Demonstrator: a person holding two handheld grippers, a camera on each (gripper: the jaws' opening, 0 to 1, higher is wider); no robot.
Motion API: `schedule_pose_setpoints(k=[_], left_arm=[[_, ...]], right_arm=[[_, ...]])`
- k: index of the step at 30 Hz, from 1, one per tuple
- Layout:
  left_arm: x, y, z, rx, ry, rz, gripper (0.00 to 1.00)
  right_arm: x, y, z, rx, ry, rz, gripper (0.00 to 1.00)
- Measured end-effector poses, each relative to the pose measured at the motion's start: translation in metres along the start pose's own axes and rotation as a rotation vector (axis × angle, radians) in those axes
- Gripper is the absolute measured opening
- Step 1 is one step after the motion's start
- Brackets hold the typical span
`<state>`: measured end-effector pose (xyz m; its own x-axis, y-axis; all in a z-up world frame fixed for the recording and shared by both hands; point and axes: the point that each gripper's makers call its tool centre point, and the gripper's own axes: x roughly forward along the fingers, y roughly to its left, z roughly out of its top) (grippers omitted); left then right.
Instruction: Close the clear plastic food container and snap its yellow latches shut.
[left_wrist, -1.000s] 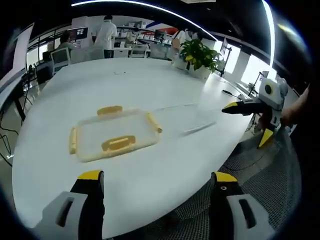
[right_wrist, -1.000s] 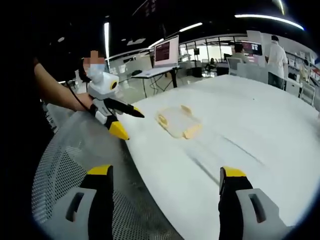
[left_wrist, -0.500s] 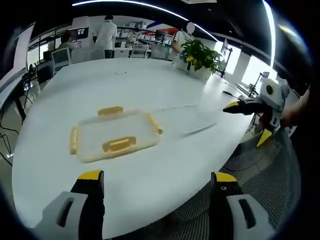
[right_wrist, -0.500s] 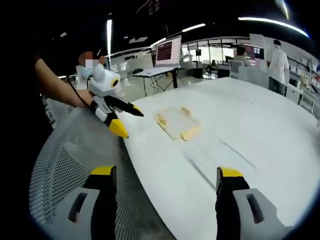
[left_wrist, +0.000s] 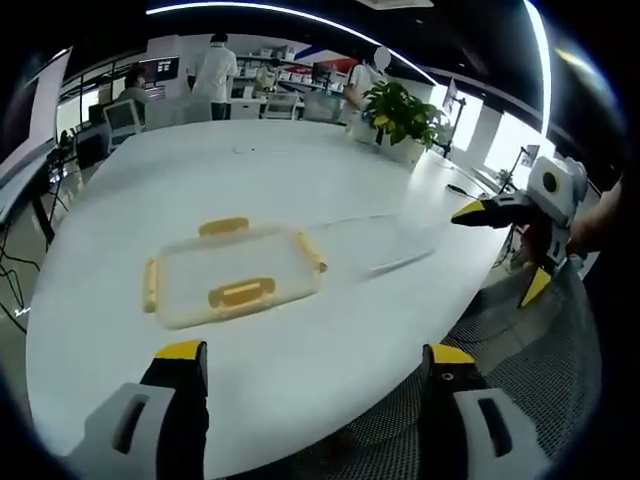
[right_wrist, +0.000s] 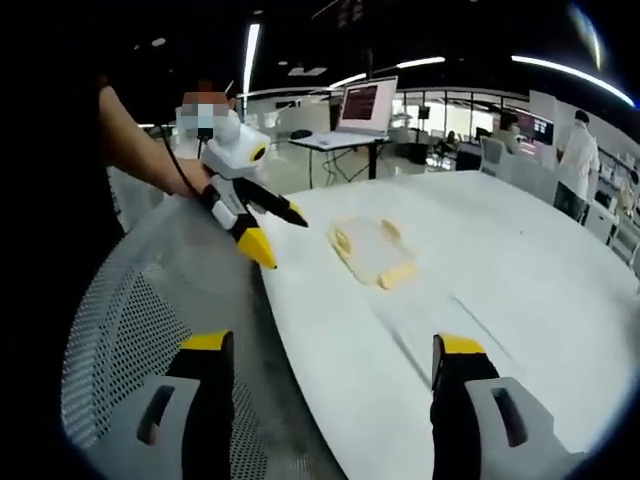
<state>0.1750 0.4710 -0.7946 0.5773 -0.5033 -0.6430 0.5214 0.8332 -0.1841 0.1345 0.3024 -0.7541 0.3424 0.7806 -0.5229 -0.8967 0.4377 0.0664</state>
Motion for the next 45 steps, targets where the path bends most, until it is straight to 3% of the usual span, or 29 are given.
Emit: schedule_pose_setpoints(k=[5,8,14,20,30,35,45], left_arm=[[-0.001,-0.004,0.005,-0.005,-0.01,-0.027,0.91],[-0.003,-0.006,0.007,0.023,-0.019,-0.038,0.87],[-0.002,-0.016,0.002,0.048,0.02,-0.109,0.95],[-0.004,-0.018,0.003,0.102,0.027,-0.156,0.94],[-0.008,0.01,0.006,0.181,0.057,-0.187,0.93],[-0.009,0.024,0.012,0.213,0.055,-0.195,0.92],[-0.008,0.038,0.004,0.263,0.108,-0.248,0.84]], right_arm=[[0.003,-0.001,0.0,0.037,0.012,0.022,0.85],[0.006,-0.002,0.003,0.071,0.012,0.023,0.89],[0.012,0.001,0.014,0.075,0.021,0.007,0.89],[0.028,0.007,0.018,0.082,0.045,-0.006,0.87],[0.061,0.01,0.051,0.044,0.023,-0.048,0.86],[0.072,0.007,0.057,0.039,0.025,-0.066,0.85],[0.089,0.001,0.063,0.047,0.034,-0.107,0.84]])
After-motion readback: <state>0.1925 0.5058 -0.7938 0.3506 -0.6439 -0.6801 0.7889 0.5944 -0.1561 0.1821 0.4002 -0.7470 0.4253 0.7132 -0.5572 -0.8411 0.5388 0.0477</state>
